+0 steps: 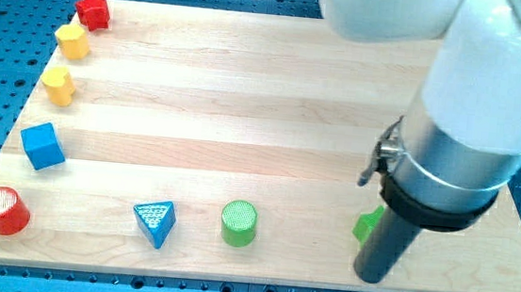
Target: Keep green blocks and triangle in a diagonal line
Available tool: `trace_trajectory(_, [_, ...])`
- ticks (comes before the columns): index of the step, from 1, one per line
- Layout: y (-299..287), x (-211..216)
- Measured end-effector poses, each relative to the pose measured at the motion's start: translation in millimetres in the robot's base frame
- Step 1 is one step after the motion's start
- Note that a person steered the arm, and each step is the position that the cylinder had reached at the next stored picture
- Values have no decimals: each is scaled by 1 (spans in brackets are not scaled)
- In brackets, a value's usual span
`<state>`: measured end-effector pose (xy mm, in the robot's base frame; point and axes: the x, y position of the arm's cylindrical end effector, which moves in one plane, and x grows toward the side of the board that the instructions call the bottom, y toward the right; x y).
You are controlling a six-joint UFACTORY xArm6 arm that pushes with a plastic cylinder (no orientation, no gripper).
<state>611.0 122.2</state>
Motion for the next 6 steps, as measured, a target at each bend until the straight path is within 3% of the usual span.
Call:
trace_trajectory(1, [56, -4])
trace_trajectory(2, [14, -32])
trace_trajectory(3, [-41, -28])
trace_trajectory(4, [-3, -34])
trace_trajectory(5, [-45, -87])
trace_trajectory(6, [-71, -66])
